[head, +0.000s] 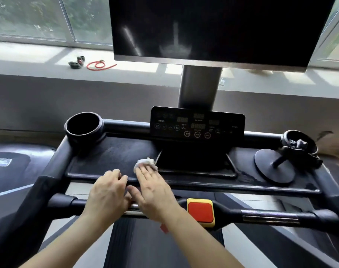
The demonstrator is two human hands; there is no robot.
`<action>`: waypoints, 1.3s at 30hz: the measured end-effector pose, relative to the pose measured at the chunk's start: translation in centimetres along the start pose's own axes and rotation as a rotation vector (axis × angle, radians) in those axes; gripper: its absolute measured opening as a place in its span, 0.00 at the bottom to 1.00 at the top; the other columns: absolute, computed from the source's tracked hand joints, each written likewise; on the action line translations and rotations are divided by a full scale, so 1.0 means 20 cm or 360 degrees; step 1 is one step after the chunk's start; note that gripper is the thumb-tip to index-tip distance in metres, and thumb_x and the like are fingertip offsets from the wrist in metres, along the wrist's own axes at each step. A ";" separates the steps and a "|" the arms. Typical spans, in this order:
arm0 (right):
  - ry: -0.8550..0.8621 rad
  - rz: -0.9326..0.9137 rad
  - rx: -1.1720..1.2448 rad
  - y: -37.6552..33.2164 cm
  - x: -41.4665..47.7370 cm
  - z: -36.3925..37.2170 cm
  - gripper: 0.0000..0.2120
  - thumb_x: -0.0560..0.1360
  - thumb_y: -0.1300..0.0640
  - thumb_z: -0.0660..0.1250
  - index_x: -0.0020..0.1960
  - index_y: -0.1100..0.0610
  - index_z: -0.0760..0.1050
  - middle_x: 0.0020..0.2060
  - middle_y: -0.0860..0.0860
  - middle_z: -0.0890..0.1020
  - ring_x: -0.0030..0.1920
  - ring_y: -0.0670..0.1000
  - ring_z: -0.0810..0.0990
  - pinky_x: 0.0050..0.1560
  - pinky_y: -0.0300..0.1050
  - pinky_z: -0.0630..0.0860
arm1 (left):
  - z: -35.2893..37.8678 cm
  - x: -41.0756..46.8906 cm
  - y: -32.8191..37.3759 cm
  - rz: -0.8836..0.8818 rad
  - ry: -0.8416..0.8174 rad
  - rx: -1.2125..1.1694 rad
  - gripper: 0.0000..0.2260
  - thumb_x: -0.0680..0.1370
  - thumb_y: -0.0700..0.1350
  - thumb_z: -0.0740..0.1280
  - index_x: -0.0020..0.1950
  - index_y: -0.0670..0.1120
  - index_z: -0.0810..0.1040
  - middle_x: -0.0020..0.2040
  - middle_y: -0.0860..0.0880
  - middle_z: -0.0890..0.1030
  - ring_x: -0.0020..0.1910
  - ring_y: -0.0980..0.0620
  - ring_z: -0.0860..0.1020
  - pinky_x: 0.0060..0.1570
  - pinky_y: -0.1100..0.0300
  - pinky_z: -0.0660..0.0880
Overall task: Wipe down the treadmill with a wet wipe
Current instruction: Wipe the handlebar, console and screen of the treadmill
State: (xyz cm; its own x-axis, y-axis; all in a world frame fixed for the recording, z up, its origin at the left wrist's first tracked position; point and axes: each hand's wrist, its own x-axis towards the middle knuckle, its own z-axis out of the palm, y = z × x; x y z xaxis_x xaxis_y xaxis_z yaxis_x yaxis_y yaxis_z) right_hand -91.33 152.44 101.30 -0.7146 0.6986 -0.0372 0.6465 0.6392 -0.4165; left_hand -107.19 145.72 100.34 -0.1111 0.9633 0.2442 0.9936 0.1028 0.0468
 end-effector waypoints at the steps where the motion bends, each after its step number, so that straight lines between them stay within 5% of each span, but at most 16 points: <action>1: -0.0013 -0.0019 -0.0036 0.04 -0.03 -0.01 0.40 0.80 0.35 0.40 0.83 0.60 0.51 0.83 0.55 0.52 0.83 0.51 0.46 0.81 0.50 0.44 | 0.00 0.01 -0.02 0.0019 0.0042 -0.0045 0.17 0.71 0.55 0.61 0.41 0.44 0.82 0.39 0.48 0.75 0.39 0.44 0.75 0.38 0.50 0.76; 4: 0.0054 0.0217 -0.0157 0.23 -0.18 -0.06 0.42 0.80 0.31 0.39 0.83 0.58 0.50 0.83 0.53 0.52 0.83 0.50 0.46 0.81 0.44 0.39 | -0.01 0.05 -0.06 0.0094 0.0114 -0.0085 0.19 0.74 0.58 0.61 0.38 0.46 0.83 0.37 0.50 0.74 0.37 0.46 0.76 0.37 0.51 0.76; 6: 0.0136 0.0551 -0.0243 0.39 -0.30 -0.13 0.48 0.75 0.27 0.30 0.83 0.57 0.49 0.83 0.53 0.52 0.82 0.49 0.46 0.79 0.41 0.36 | -0.02 0.08 -0.08 0.0142 0.0126 -0.0093 0.19 0.74 0.59 0.60 0.36 0.46 0.81 0.36 0.50 0.74 0.36 0.46 0.76 0.35 0.52 0.76; 8: 0.0230 0.0872 -0.0300 0.52 -0.39 -0.20 0.53 0.71 0.25 0.25 0.83 0.58 0.51 0.82 0.56 0.54 0.83 0.52 0.48 0.81 0.45 0.40 | -0.01 0.10 -0.10 0.0204 0.0126 -0.0125 0.19 0.73 0.60 0.62 0.36 0.47 0.78 0.36 0.51 0.73 0.37 0.47 0.75 0.33 0.52 0.75; 12: 0.0362 0.1275 -0.0276 0.43 -0.27 -0.20 0.52 0.74 0.27 0.31 0.81 0.62 0.56 0.80 0.61 0.60 0.81 0.59 0.56 0.81 0.53 0.51 | 0.01 0.18 -0.18 0.0270 0.0019 -0.0378 0.20 0.68 0.61 0.78 0.38 0.52 0.72 0.37 0.56 0.72 0.38 0.51 0.73 0.34 0.56 0.73; 15: 0.0335 0.0867 -0.0124 0.18 -0.08 -0.07 0.57 0.71 0.25 0.25 0.80 0.63 0.61 0.78 0.62 0.64 0.79 0.60 0.60 0.80 0.53 0.52 | 0.03 0.21 -0.23 0.0189 -0.0093 -0.0512 0.23 0.66 0.65 0.78 0.37 0.55 0.68 0.36 0.57 0.70 0.39 0.54 0.71 0.36 0.56 0.71; 19: 0.0063 0.0131 -0.0091 -0.06 -0.02 0.06 0.37 0.83 0.35 0.45 0.78 0.63 0.64 0.78 0.60 0.65 0.80 0.59 0.61 0.80 0.55 0.57 | 0.03 0.19 -0.31 0.0145 -0.0015 -0.0412 0.26 0.63 0.69 0.78 0.36 0.54 0.67 0.33 0.57 0.67 0.35 0.52 0.69 0.36 0.56 0.66; 22: -0.0123 -0.0186 -0.0389 0.04 0.06 0.00 0.36 0.84 0.37 0.45 0.81 0.62 0.60 0.81 0.58 0.60 0.82 0.56 0.55 0.81 0.51 0.50 | 0.03 0.17 -0.34 0.0035 -0.0035 -0.0478 0.27 0.63 0.69 0.78 0.36 0.54 0.66 0.33 0.57 0.69 0.36 0.52 0.70 0.37 0.55 0.69; 29: 0.0235 0.0614 -0.0337 0.29 0.24 -0.15 0.45 0.77 0.29 0.37 0.81 0.58 0.58 0.80 0.55 0.61 0.81 0.56 0.56 0.81 0.50 0.53 | -0.01 0.20 -0.32 -0.0201 -0.0208 -0.0585 0.27 0.63 0.71 0.77 0.36 0.52 0.68 0.36 0.56 0.74 0.41 0.55 0.72 0.40 0.57 0.70; 35: -0.0083 0.0087 -0.0349 0.09 0.11 -0.07 0.46 0.78 0.29 0.33 0.83 0.60 0.53 0.82 0.55 0.52 0.83 0.53 0.47 0.81 0.47 0.41 | -0.01 0.22 -0.32 -0.0258 -0.0283 -0.0533 0.27 0.63 0.73 0.75 0.36 0.52 0.70 0.37 0.56 0.75 0.42 0.56 0.73 0.40 0.57 0.69; 39: 0.0167 0.0449 -0.0395 0.26 0.28 -0.16 0.44 0.77 0.30 0.39 0.80 0.58 0.60 0.80 0.56 0.62 0.81 0.56 0.56 0.81 0.51 0.51 | -0.04 0.24 -0.30 -0.0250 -0.0315 -0.0523 0.27 0.63 0.72 0.75 0.36 0.52 0.70 0.37 0.56 0.75 0.42 0.56 0.73 0.39 0.57 0.69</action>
State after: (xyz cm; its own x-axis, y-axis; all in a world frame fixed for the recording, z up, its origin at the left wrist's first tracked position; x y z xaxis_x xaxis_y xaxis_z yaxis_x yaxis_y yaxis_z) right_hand -91.05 160.65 101.79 -0.4766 0.8789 -0.0202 0.8678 0.4667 -0.1706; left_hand -113.70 149.48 101.90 -0.2233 0.9745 0.0199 0.9020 0.1989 0.3832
